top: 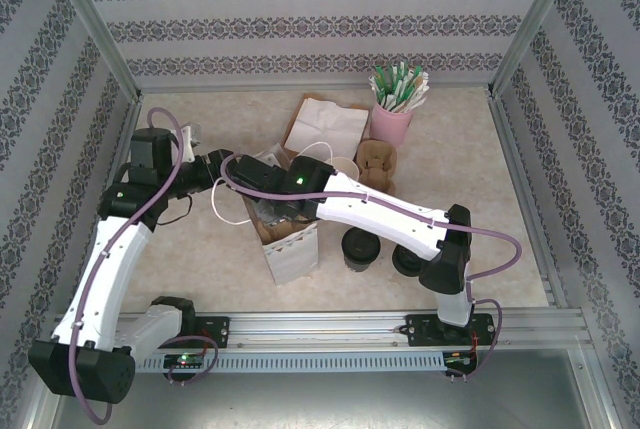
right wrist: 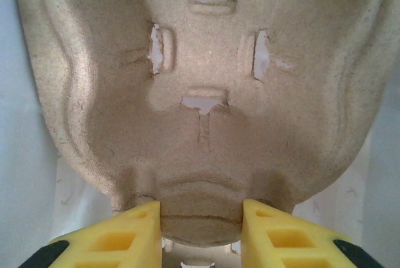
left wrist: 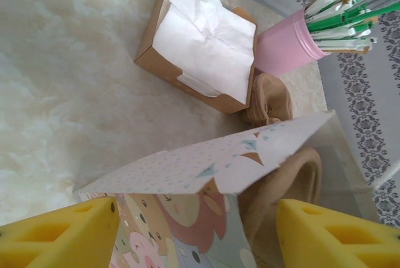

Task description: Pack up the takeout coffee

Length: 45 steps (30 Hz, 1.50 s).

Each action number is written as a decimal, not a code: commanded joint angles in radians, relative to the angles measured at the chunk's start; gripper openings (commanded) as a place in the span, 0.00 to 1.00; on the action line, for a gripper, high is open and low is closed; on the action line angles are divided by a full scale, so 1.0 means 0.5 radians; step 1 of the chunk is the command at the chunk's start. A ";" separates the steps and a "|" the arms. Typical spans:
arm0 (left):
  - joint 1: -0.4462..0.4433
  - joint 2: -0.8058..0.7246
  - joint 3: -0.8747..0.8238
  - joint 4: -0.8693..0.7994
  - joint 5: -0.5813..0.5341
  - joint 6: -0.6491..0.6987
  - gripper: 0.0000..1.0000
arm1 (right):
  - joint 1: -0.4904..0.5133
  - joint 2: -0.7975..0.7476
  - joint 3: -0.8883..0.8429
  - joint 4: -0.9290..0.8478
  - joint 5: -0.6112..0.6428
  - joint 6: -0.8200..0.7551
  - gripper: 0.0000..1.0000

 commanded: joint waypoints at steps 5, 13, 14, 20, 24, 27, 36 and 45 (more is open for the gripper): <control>-0.031 0.021 0.052 -0.055 -0.082 0.079 0.68 | -0.033 0.006 -0.028 -0.044 -0.059 0.039 0.33; -0.031 0.037 0.048 -0.027 -0.111 0.054 0.68 | -0.036 0.003 -0.026 -0.059 -0.065 0.034 0.33; -0.030 0.043 0.044 -0.024 -0.111 0.054 0.68 | -0.037 0.001 -0.035 -0.061 -0.062 0.032 0.33; -0.031 0.086 0.041 -0.024 -0.139 0.051 0.68 | -0.025 -0.019 -0.042 -0.047 -0.053 -0.003 0.33; -0.031 0.080 0.055 -0.029 -0.146 0.037 0.68 | -0.025 -0.003 -0.023 -0.054 -0.053 -0.027 0.33; -0.031 0.044 0.056 -0.022 -0.133 0.019 0.68 | -0.046 0.033 -0.011 -0.071 -0.090 -0.028 0.33; -0.033 -0.024 0.017 0.046 0.003 -0.038 0.69 | -0.121 0.114 0.044 -0.080 -0.200 -0.060 0.32; -0.034 -0.093 0.023 0.069 -0.028 -0.068 0.69 | -0.136 0.234 0.108 -0.105 -0.248 -0.063 0.32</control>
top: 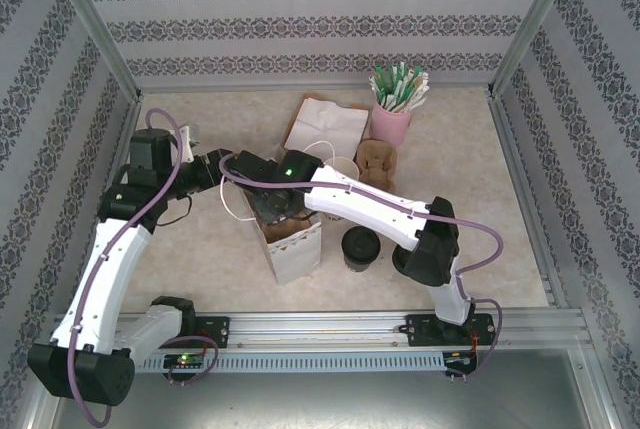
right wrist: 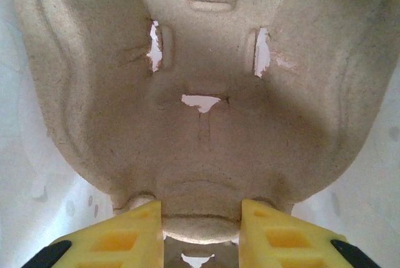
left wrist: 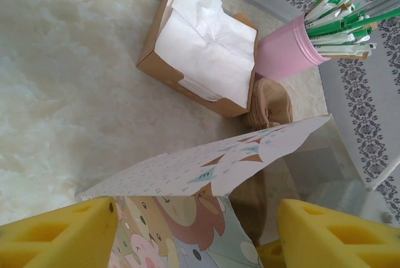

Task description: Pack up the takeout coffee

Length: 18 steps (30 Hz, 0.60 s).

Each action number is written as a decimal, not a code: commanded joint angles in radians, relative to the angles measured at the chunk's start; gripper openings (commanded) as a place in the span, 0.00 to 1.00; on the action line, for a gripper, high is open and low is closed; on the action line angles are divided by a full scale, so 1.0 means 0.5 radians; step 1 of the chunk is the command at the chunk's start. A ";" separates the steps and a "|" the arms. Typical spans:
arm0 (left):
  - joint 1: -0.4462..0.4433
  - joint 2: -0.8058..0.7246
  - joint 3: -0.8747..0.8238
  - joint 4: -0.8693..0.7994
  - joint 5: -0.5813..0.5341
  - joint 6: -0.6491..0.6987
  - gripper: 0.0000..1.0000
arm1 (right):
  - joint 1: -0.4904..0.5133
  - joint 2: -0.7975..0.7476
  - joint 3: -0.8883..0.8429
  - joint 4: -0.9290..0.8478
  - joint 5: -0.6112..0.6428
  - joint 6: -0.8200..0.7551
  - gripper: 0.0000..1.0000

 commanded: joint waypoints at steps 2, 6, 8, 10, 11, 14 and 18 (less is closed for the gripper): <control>-0.022 -0.070 0.020 0.071 -0.015 -0.044 0.69 | -0.021 0.067 0.088 -0.055 -0.045 -0.015 0.32; -0.022 -0.120 0.000 0.080 -0.073 -0.059 0.68 | -0.033 0.103 0.095 -0.059 -0.057 -0.007 0.32; -0.022 -0.144 -0.016 0.096 -0.109 -0.070 0.68 | -0.044 0.113 0.075 -0.048 -0.077 -0.002 0.32; -0.021 -0.162 -0.025 0.100 -0.143 -0.078 0.67 | -0.054 0.126 0.063 -0.043 -0.093 0.003 0.32; -0.020 -0.172 -0.030 0.103 -0.153 -0.081 0.67 | -0.058 0.133 0.059 -0.044 -0.095 0.002 0.32; -0.020 -0.182 -0.019 0.094 -0.176 -0.076 0.66 | -0.068 0.139 0.056 -0.044 -0.093 0.013 0.32; -0.019 -0.204 -0.010 0.085 -0.208 -0.072 0.65 | -0.079 0.150 0.034 -0.031 -0.104 0.032 0.32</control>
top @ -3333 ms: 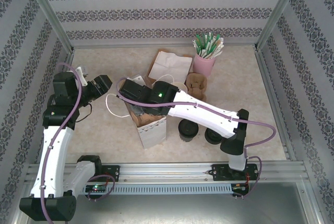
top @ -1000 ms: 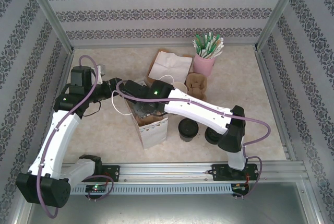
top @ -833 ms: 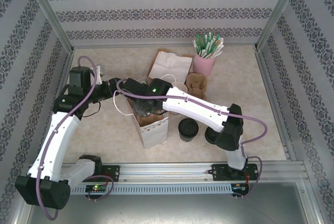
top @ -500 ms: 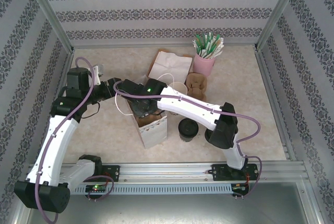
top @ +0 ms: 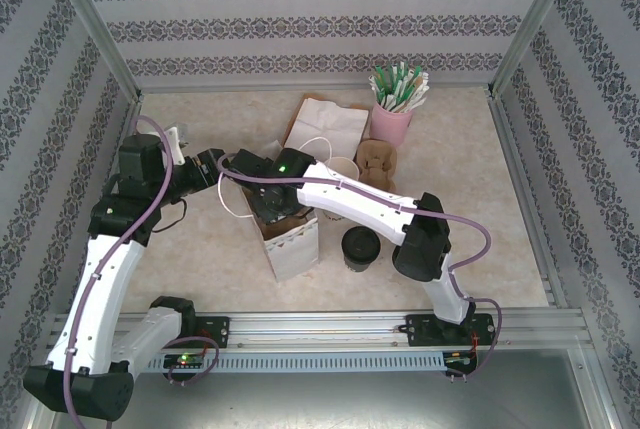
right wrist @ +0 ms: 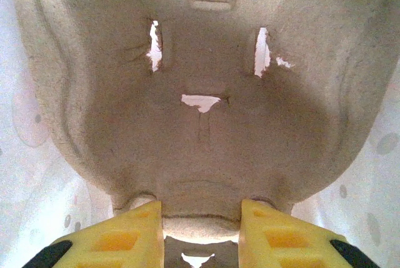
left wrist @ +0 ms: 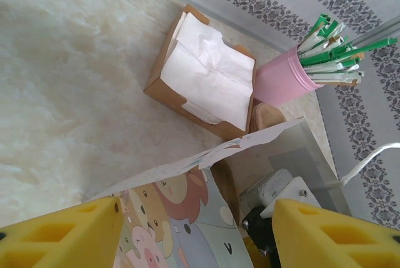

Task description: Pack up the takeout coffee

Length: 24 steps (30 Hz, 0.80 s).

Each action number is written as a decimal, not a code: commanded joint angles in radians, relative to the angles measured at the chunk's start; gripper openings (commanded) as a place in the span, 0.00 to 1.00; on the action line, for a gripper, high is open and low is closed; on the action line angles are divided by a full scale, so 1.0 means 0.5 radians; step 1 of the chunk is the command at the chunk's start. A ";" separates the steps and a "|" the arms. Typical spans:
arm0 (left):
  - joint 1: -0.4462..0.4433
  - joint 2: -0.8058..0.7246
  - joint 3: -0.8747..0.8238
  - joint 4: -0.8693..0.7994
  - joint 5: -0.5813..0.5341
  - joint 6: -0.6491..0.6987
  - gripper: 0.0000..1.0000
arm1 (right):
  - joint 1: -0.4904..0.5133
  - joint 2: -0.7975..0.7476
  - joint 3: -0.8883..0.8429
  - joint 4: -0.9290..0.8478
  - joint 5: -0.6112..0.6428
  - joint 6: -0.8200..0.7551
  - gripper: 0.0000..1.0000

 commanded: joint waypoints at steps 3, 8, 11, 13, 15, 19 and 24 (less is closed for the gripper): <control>-0.021 -0.066 -0.008 0.067 -0.087 -0.028 0.63 | -0.024 0.050 -0.021 -0.020 -0.022 0.044 0.32; -0.021 -0.110 -0.003 0.068 -0.150 -0.047 0.62 | -0.042 0.067 -0.070 0.015 -0.046 0.067 0.32; -0.021 -0.131 0.002 0.063 -0.163 -0.051 0.62 | -0.047 0.074 -0.090 0.038 -0.050 0.071 0.32; -0.021 -0.135 0.011 0.052 -0.173 -0.048 0.62 | -0.051 0.086 -0.092 0.044 -0.055 0.066 0.32; -0.020 -0.150 0.013 0.045 -0.199 -0.049 0.62 | -0.055 0.100 -0.093 0.050 -0.060 0.065 0.32; -0.021 -0.180 -0.006 0.046 -0.264 -0.059 0.62 | -0.066 0.121 -0.122 0.094 -0.108 0.070 0.32; -0.021 -0.204 -0.008 0.037 -0.318 -0.060 0.62 | -0.079 0.154 -0.185 0.155 -0.135 0.083 0.32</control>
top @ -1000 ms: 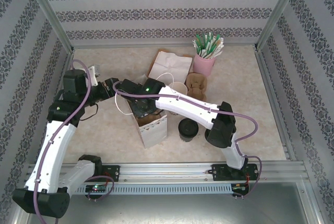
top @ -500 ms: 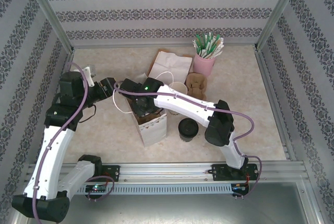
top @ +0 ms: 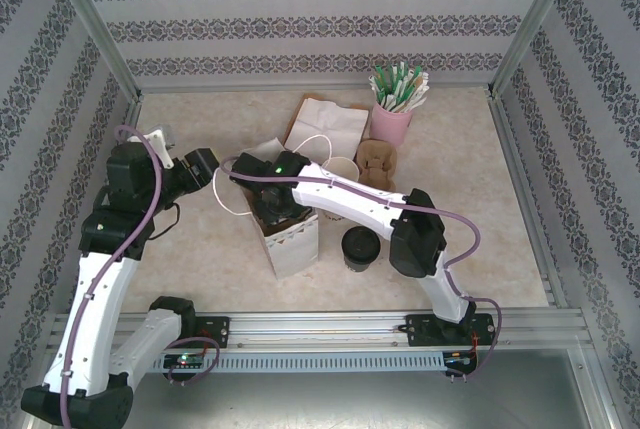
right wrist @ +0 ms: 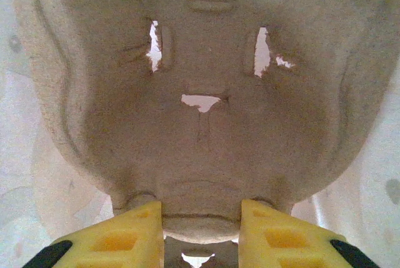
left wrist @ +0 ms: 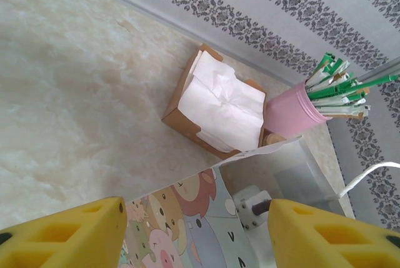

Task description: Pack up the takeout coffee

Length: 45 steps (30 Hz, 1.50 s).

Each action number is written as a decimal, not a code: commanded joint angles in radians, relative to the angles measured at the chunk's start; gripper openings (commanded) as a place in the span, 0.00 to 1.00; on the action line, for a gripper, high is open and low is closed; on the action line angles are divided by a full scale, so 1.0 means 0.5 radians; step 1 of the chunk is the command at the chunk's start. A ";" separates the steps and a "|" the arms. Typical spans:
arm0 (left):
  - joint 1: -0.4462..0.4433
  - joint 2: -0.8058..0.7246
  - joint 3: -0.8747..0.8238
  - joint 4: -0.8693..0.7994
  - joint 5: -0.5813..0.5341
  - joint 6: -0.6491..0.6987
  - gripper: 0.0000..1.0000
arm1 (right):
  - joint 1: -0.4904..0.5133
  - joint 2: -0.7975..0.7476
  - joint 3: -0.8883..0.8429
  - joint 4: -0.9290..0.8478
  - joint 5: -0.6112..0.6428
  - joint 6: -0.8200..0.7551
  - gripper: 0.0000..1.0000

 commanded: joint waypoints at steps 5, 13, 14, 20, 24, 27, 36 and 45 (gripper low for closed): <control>-0.021 -0.034 0.001 0.036 -0.073 -0.028 0.62 | -0.031 0.081 -0.124 0.099 -0.058 0.041 0.32; -0.020 -0.058 0.010 0.032 -0.065 -0.047 0.62 | -0.036 0.147 -0.172 0.130 -0.043 0.044 0.33; -0.021 -0.060 0.013 0.028 -0.068 -0.047 0.62 | -0.036 0.158 -0.181 0.137 -0.042 0.047 0.33; -0.021 -0.067 0.032 0.015 -0.059 -0.048 0.62 | -0.048 0.201 -0.262 0.228 -0.051 0.063 0.34; -0.021 -0.072 0.052 0.004 -0.057 -0.050 0.62 | -0.057 0.240 -0.327 0.281 -0.046 0.068 0.34; -0.021 -0.076 0.070 -0.008 -0.048 -0.053 0.63 | -0.060 0.268 -0.380 0.312 -0.040 0.071 0.34; -0.021 -0.091 0.108 -0.043 -0.021 -0.044 0.64 | -0.061 0.328 -0.464 0.408 -0.065 0.087 0.35; -0.019 -0.038 0.112 -0.098 -0.048 -0.001 0.65 | -0.061 0.096 -0.384 0.324 0.025 0.081 0.45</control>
